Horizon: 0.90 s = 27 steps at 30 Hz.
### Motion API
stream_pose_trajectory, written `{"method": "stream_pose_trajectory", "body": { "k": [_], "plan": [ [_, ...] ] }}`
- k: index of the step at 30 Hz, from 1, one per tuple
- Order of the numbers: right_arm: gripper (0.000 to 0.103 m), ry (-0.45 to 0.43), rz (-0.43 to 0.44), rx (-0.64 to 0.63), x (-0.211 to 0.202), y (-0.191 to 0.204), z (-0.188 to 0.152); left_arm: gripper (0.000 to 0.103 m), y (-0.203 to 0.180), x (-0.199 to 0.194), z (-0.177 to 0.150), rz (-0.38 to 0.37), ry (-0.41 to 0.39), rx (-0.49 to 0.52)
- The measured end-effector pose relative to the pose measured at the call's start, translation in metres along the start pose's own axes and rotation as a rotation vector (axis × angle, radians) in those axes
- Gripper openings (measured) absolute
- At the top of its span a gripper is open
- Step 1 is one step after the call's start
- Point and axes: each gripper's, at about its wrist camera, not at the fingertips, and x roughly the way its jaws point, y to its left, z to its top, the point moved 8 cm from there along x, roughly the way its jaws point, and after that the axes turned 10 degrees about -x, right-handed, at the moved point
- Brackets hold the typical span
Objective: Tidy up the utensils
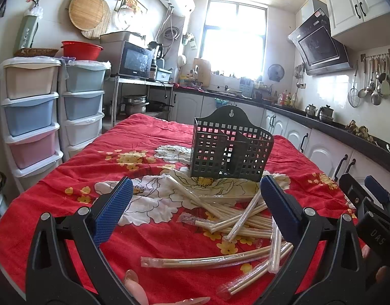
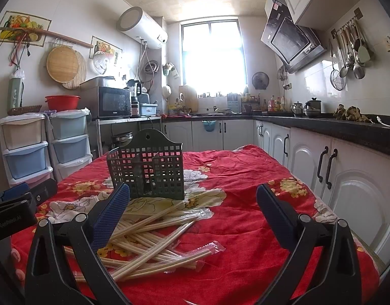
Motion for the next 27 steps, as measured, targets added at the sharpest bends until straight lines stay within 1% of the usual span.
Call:
{"method": "stream_pose_trajectory", "body": {
  "k": [21,27],
  "plan": [
    [0.097,0.005,0.001,0.002,-0.0014,0.0017,-0.0021,0.093,-0.0047,-0.0002,-0.0054,-0.005,0.009,0.004],
    [0.097,0.002,0.013,-0.001,-0.0015,0.0027,-0.0029,0.093,0.0023,0.0035,-0.0053,0.020,0.031,-0.013]
  ]
}}
